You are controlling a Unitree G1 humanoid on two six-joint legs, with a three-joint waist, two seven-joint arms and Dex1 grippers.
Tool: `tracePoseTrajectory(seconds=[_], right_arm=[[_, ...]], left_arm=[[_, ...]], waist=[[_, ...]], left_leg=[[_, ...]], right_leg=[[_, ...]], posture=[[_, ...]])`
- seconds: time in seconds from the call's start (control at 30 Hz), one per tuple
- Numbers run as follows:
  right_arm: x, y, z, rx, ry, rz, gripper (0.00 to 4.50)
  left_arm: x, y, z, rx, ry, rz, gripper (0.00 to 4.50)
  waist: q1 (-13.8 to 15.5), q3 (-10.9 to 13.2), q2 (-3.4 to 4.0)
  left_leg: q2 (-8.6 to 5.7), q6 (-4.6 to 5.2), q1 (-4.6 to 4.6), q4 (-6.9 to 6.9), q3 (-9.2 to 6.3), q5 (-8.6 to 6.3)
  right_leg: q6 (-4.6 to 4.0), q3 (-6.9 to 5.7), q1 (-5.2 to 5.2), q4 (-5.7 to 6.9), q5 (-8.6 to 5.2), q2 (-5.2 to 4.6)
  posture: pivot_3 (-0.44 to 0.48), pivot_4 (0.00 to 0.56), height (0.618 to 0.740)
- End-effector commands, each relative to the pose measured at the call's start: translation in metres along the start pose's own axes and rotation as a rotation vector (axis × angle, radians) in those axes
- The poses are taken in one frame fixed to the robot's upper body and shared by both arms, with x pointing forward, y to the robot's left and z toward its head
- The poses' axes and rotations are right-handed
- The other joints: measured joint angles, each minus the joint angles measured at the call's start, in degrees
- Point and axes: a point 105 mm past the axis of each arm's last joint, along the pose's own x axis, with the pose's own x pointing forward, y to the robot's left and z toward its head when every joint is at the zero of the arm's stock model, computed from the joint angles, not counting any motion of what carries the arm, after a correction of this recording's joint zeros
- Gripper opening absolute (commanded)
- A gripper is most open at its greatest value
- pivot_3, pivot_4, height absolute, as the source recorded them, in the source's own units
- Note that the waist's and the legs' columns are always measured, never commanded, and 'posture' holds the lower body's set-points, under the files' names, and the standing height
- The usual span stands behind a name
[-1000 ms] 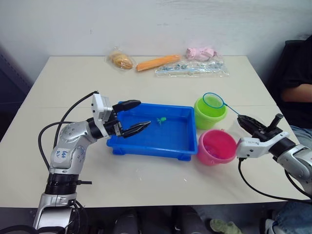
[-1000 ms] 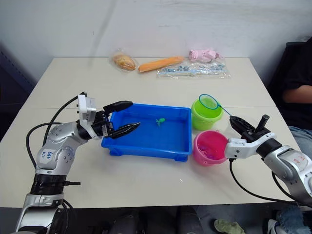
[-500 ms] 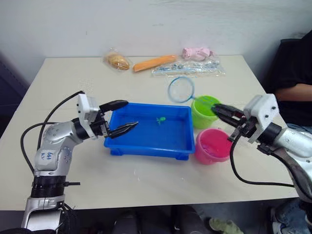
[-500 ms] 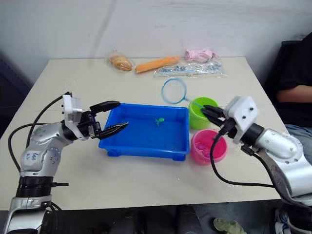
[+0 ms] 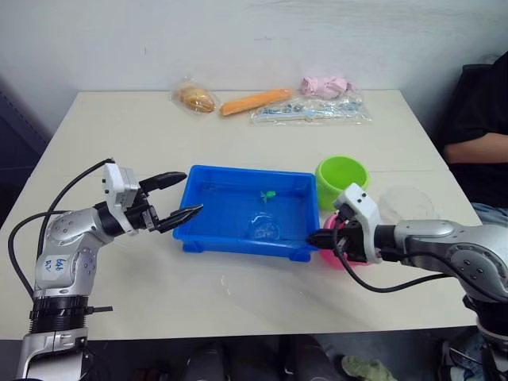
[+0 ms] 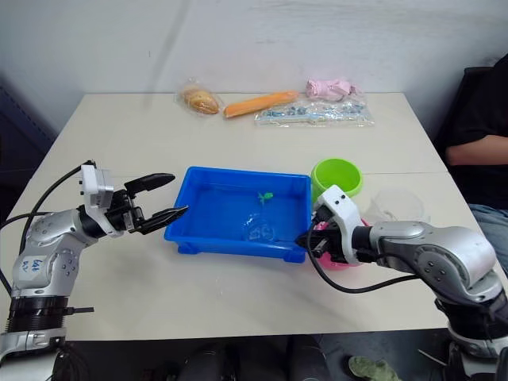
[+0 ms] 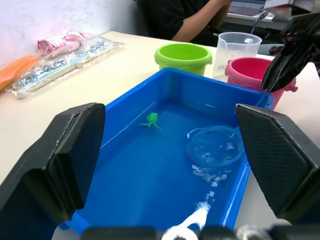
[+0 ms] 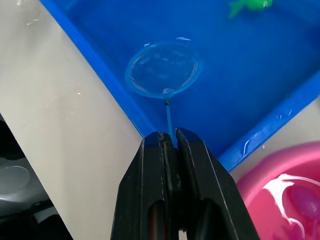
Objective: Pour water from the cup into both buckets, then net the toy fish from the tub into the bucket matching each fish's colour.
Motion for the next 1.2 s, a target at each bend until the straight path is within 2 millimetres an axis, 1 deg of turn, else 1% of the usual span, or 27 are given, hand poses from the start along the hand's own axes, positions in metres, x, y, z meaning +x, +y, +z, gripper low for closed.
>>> tracePoseTrajectory(seconds=[0.03,0.07,0.2,0.4,0.6,0.67,0.73,0.8,0.93,1.0,1.1,1.2], right_arm=[[0.000,-0.013,0.006,0.014,0.010,-0.063,0.00],[0.001,-0.014,0.007,0.016,0.010,-0.071,0.00],[0.009,-0.025,0.022,0.029,-0.046,-0.130,0.00],[0.015,-0.038,0.034,0.027,-0.104,-0.235,0.00],[0.017,-0.044,0.039,0.020,-0.143,-0.289,0.00],[0.018,-0.045,0.044,0.008,-0.185,-0.301,0.00],[0.018,-0.042,0.048,0.001,-0.229,-0.296,0.00],[0.016,-0.035,0.050,-0.031,-0.261,-0.270,0.00],[0.007,-0.011,0.050,-0.111,-0.321,-0.156,0.00],[-0.001,-0.003,0.048,-0.148,-0.349,-0.130,0.00],[-0.010,-0.002,0.046,-0.172,-0.375,-0.133,0.00],[-0.018,-0.005,0.043,-0.151,-0.393,-0.151,0.00]], left_arm=[[0.003,-0.004,0.012,0.052,-0.030,-0.019,4.47],[0.003,-0.004,0.011,0.052,-0.030,-0.020,4.47],[0.006,-0.005,0.011,0.052,-0.033,-0.031,4.47],[0.009,-0.009,0.010,0.054,-0.025,-0.057,4.47],[0.009,-0.009,0.011,0.057,-0.025,-0.061,4.47],[0.010,-0.009,0.011,0.058,-0.026,-0.062,4.47],[0.010,-0.009,0.011,0.059,-0.027,-0.062,4.47],[0.010,-0.009,0.011,0.060,-0.027,-0.062,4.47],[0.009,-0.008,0.010,0.061,-0.026,-0.059,4.47],[0.008,-0.008,0.010,0.059,-0.025,-0.057,4.47],[0.007,-0.008,0.009,0.053,-0.025,-0.060,4.47],[0.008,-0.008,0.008,0.039,-0.030,-0.075,4.47]], waist=[[-0.07,0.00,0.00],[-0.09,0.00,0.00],[-0.11,0.00,0.00],[-0.16,0.00,0.00],[-0.18,0.00,0.00],[-0.19,0.00,0.00],[-0.20,0.00,0.00],[-0.19,0.00,0.00],[-0.15,0.00,0.01],[-0.13,0.00,0.01],[-0.09,0.00,0.00],[-0.10,0.00,0.00]], left_leg=[[-0.01,0.00,0.00,0.00,0.01,0.00],[-0.01,0.00,0.00,0.00,0.01,0.00],[-0.01,0.00,-0.02,-0.03,0.02,0.00],[-0.01,-0.01,-0.06,-0.04,0.03,0.00],[-0.02,-0.01,-0.08,-0.06,0.03,0.00],[-0.02,-0.01,-0.09,-0.06,0.03,0.00],[-0.03,-0.01,-0.09,-0.06,0.03,0.00],[-0.03,-0.02,-0.09,-0.07,0.03,0.00],[-0.03,-0.02,-0.10,-0.11,0.03,-0.01],[-0.05,-0.03,-0.10,-0.14,0.02,-0.01],[-0.06,-0.02,-0.10,-0.15,0.02,-0.02],[-0.08,-0.02,-0.10,-0.15,0.01,-0.01]], right_leg=[[0.00,0.01,0.00,0.00,0.00,-0.01],[0.00,0.00,0.00,0.00,0.00,0.00],[0.01,-0.02,0.00,0.02,0.00,0.02],[0.02,-0.03,-0.02,0.05,0.01,0.02],[0.03,-0.04,-0.03,0.03,0.01,0.04],[0.03,-0.04,-0.03,0.03,0.01,0.04],[0.03,-0.04,-0.03,0.03,0.01,0.05],[0.03,-0.04,-0.03,0.03,0.01,0.07],[0.03,-0.05,-0.03,0.00,0.01,0.07],[0.03,-0.06,-0.03,-0.04,0.02,0.07],[0.05,-0.06,-0.01,-0.07,0.02,0.08],[0.04,-0.07,-0.01,-0.08,0.02,0.07]], posture=[[0.000,0.150,0.740],[0.000,0.150,0.740],[0.000,0.150,0.740],[0.000,0.150,0.740],[0.000,0.150,0.740],[0.000,0.150,0.740],[0.000,0.150,0.740],[0.000,0.150,0.740],[0.000,0.150,0.740],[0.000,0.150,0.740],[0.000,0.150,0.740],[0.000,0.150,0.740]])
